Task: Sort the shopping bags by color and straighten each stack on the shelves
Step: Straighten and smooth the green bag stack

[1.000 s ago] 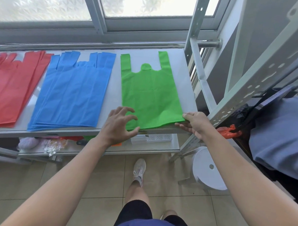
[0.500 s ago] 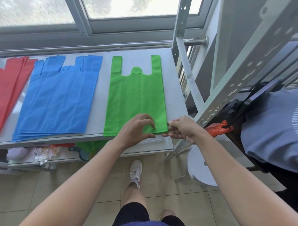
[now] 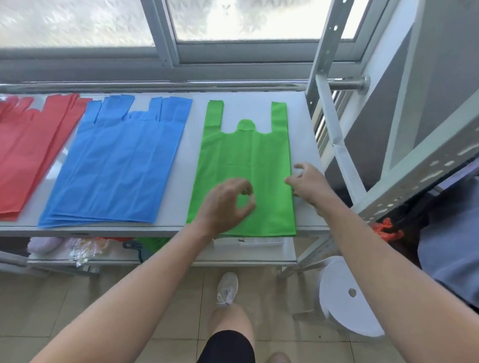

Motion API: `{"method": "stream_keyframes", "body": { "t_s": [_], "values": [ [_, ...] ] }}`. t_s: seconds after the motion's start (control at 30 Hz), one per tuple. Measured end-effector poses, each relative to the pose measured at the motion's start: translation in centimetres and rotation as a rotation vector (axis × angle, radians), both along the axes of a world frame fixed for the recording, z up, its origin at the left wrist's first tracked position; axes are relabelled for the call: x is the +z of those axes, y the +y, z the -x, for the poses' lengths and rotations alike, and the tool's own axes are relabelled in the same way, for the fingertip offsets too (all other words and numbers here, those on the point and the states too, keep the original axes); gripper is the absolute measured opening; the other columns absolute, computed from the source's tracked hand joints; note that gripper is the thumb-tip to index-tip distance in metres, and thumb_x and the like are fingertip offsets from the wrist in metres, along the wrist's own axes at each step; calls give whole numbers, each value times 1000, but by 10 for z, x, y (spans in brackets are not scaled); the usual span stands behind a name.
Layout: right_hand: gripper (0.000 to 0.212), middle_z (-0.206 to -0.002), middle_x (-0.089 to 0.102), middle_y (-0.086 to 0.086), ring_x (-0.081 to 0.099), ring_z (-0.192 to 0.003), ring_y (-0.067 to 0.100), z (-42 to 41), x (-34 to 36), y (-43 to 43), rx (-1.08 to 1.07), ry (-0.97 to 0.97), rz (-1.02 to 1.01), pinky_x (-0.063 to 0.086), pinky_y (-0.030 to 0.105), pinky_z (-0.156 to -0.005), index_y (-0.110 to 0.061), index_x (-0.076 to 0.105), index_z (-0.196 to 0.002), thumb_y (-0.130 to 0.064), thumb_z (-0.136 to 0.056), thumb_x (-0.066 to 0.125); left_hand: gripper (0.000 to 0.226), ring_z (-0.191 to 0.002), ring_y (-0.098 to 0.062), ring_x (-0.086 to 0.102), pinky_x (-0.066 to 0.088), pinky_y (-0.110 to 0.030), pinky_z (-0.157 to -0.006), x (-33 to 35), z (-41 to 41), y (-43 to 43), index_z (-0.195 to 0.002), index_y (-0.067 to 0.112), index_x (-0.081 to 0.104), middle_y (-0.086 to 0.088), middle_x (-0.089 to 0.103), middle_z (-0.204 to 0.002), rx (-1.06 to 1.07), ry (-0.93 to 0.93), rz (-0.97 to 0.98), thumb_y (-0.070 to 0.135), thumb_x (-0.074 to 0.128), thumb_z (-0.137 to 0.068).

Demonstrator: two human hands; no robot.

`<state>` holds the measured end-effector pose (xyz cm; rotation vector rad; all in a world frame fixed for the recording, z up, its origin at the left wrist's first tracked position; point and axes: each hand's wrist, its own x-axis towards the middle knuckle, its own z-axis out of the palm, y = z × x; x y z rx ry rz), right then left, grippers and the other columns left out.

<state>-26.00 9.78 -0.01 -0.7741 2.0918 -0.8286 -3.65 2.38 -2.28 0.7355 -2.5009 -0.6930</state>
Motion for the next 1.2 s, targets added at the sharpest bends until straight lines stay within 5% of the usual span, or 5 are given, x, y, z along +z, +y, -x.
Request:
{"method": "stream_keyframes", "body": {
  "t_s": [0.23,0.47,0.73,1.03,1.2],
  "values": [
    [70,-155,44,19,47,-138,36,27,-3,-116,-24,282,-19,44,43,-105,-3,27,-154,-30,-101,62,74,-134,-37,45,46,-51,-107,-3,28,-175,-144,2,45,-22,50,-144,748,-390,-90,59,56,-97],
    [95,-156,33,22,34,-143,37,43,-16,-186,-39,594,-130,41,46,-110,3,22,-156,-52,-92,67,86,-139,-37,41,48,-47,-101,-3,90,-220,-150,2,29,-21,42,-150,740,-408,-17,55,66,-92],
    [65,-147,39,22,39,-135,36,45,-20,-187,-10,734,-167,44,43,-104,2,34,-146,-31,-97,62,63,-128,-35,49,50,-44,-95,-2,106,-214,-137,4,36,-20,49,-139,718,-394,-1,36,69,-94],
    [87,-155,35,26,34,-144,40,22,6,-112,57,516,-220,35,47,-116,3,26,-154,-52,-97,64,98,-147,-39,34,41,-51,-113,21,50,-150,-158,1,17,-24,32,-160,687,-458,-239,60,62,-94],
    [88,-146,49,23,57,-123,37,-16,10,-20,156,370,-364,51,45,-102,3,31,-151,-52,-94,69,101,-126,-35,55,52,-48,-100,17,-16,-79,-143,1,40,-18,53,-140,646,-679,-279,74,67,-79]
  ]
}}
